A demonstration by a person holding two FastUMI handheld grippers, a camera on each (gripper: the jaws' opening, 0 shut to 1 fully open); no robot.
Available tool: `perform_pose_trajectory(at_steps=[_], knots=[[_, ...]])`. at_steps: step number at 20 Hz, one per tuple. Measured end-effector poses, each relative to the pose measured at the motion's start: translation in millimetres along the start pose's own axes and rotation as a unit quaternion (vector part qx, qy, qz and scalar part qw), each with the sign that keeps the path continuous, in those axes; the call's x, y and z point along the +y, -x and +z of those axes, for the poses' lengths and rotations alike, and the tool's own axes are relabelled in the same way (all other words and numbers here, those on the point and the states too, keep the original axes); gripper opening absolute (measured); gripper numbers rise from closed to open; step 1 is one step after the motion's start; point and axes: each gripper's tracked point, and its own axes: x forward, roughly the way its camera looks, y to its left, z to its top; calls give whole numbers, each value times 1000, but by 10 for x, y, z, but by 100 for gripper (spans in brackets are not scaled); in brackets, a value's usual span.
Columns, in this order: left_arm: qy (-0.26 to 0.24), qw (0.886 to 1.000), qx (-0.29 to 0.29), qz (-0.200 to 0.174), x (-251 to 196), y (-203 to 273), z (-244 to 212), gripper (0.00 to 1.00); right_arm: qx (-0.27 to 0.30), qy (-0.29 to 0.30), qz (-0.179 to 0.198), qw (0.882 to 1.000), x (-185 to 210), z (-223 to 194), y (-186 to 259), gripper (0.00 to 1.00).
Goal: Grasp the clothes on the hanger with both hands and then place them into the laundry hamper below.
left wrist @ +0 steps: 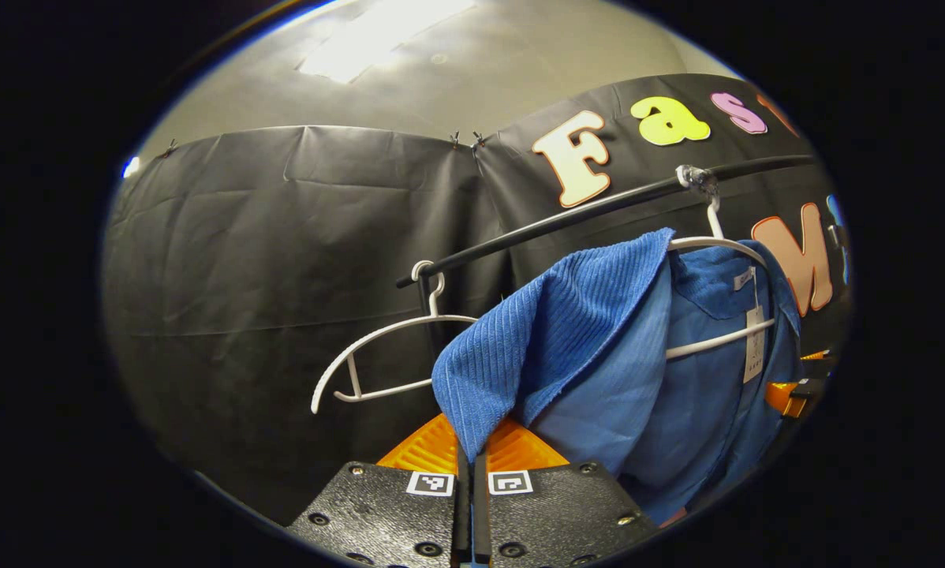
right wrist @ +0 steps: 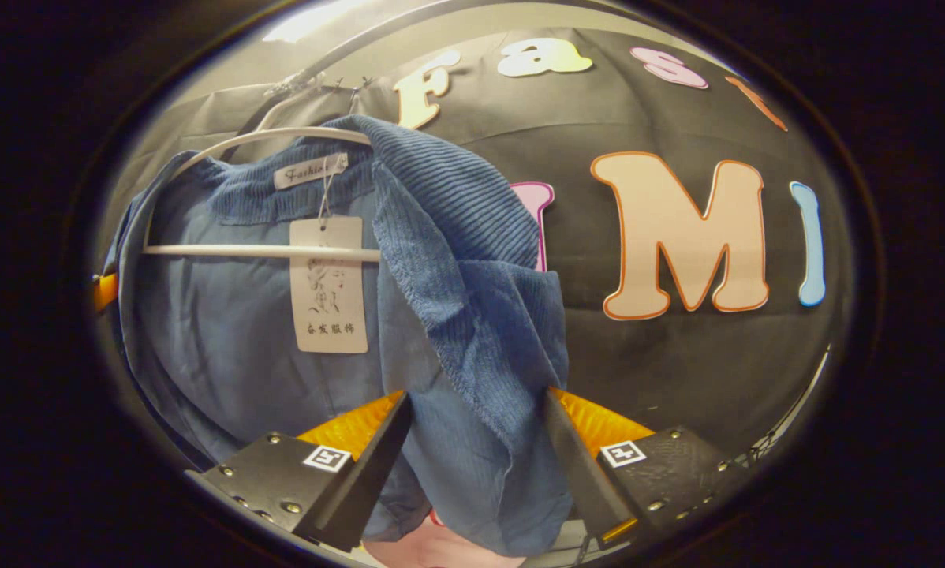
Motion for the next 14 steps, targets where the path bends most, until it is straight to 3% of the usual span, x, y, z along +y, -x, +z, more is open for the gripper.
perform_pose_trajectory(at_steps=[3, 5, 9, 10, 13, 14], knots=[[-2, 1000, 2, -1, -6, -18, -7, 2, 5, -9, -2, 1000, -1, -4, -145, 75], [-3, 1000, 2, -2, -11, -25, -13, 2, 7, -14, -9, 1000, -23, -2, -188, 75], [-4, 1000, 3, -2, -23, -51, -19, 2, 10, -24, -23, 999, -64, 18, -270, 29], [-4, 1000, 4, -3, -22, -48, -24, 2, 11, -23, -27, 999, -81, 30, -260, 12], [-2, 1000, 4, -2, -24, -69, -17, 2, 16, -17, -42, 999, -132, 37, -245, 7], [0, 1000, 4, -2, -23, -72, -17, 2, 16, -19, -49, 998, -161, 83, -224, 0]])
